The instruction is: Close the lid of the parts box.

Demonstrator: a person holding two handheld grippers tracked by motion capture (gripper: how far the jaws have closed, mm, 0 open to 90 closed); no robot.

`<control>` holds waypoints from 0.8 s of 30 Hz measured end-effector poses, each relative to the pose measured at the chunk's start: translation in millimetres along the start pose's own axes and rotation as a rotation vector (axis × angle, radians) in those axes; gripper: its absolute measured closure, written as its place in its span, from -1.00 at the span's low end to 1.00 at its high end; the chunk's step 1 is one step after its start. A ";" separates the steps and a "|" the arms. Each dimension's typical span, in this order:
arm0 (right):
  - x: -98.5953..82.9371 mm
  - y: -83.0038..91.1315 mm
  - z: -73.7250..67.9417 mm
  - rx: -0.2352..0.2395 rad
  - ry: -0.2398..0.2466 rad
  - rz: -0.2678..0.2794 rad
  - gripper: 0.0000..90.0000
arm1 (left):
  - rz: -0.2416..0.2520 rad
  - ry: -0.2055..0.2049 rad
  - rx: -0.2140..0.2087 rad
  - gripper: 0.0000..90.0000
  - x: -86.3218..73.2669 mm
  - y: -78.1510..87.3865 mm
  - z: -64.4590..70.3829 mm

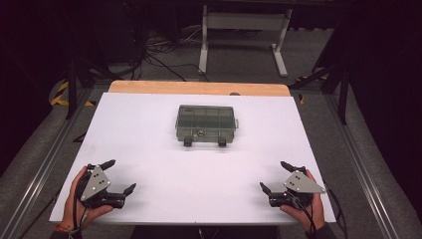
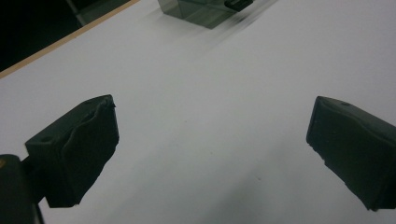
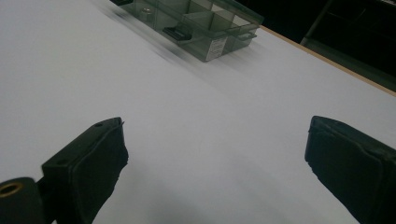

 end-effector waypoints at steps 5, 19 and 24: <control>1.1 1.2 0.6 -0.001 -0.008 0.012 -0.87 | 0.003 -0.003 -0.002 -0.93 0.5 -0.1 1.3; 6.0 -0.1 -3.9 0.005 0.005 0.015 -0.87 | 0.022 -0.003 -0.014 -0.93 2.0 3.5 2.2; 6.6 -0.4 -4.1 0.004 0.011 0.017 -0.87 | 0.020 -0.006 -0.011 -0.93 2.1 2.6 2.9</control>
Point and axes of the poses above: each handheld gripper's, and its own axes: y roughly backward along the jaws, x roughly out of its top, z roughly to its right, the point moved 6 cm from there along -y, roughly forward along the jaws, and after that the axes turned 15 degrees about y, right-handed, at the moved point
